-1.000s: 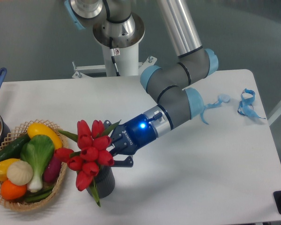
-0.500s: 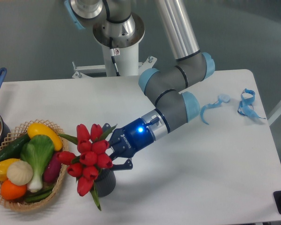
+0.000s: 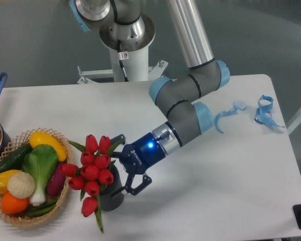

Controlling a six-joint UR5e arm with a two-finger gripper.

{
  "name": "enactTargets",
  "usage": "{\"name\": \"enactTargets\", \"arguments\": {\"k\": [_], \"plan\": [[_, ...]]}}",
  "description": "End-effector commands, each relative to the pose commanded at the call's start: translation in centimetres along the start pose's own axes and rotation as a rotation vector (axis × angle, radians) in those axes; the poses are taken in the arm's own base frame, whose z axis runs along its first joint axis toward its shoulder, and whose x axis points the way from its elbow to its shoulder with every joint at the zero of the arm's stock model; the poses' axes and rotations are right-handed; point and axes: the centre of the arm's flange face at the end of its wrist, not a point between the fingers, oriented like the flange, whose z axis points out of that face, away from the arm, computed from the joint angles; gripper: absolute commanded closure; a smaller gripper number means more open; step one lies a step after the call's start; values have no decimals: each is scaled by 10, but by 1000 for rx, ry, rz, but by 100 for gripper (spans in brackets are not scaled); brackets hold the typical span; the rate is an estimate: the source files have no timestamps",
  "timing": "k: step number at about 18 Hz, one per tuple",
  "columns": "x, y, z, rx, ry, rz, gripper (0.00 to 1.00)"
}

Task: Insert the flowers into the vase

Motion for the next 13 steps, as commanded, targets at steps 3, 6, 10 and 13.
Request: {"name": "enactTargets", "arguments": {"k": [3,6,10,13], "plan": [[-1,-22,-33,-40,-66,40,0],[-10,-35,-80,-161,-177,129,0],[-28,-28,-152,-515,-353,209,0],[-18,-64,-206,-718,-500,241,0]]}}
